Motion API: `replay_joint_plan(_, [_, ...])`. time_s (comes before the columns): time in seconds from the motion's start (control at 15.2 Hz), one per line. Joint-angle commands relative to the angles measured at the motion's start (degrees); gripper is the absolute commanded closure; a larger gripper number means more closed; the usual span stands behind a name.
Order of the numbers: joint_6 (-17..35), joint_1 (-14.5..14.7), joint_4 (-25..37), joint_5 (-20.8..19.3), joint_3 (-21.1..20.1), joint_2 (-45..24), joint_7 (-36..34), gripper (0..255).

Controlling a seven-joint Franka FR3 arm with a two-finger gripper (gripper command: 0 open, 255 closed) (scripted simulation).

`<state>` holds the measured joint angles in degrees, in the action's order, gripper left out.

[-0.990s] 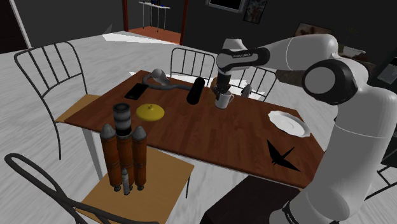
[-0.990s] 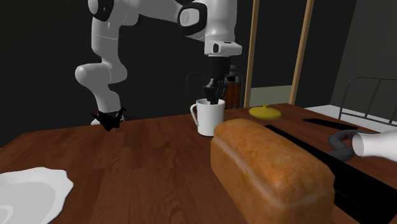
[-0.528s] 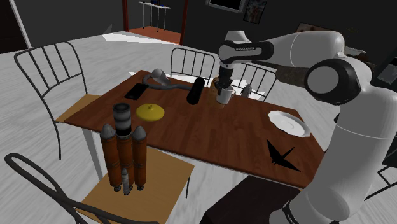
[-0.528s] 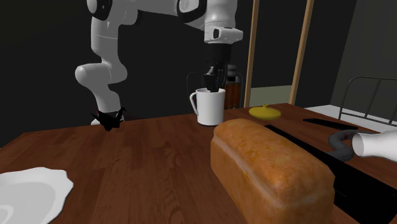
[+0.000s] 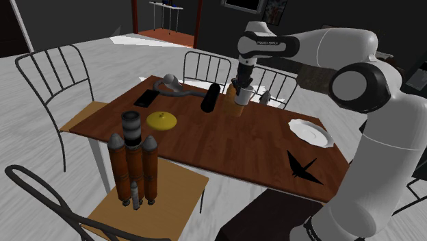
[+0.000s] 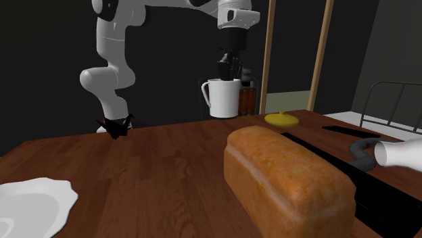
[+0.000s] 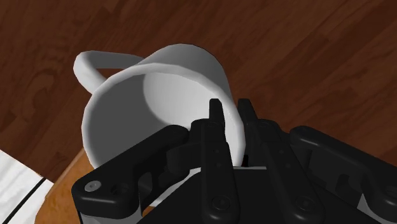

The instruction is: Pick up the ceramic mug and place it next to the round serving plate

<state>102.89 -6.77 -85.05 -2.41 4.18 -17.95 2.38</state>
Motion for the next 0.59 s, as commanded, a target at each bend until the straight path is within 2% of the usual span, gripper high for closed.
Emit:
replay_joint_plan(0.0, [-1.47, -0.03, 1.43, 0.02, 0.01, 0.03, 0.1, 255])
replay_joint_plan(0.2, [-3.61, -0.04, 3.65, 0.05, 0.02, -0.04, 0.21, 255])
replay_joint_plan(0.53, [-0.29, -2.94, -6.88, -0.17, 1.89, 7.44, 4.91, 255])
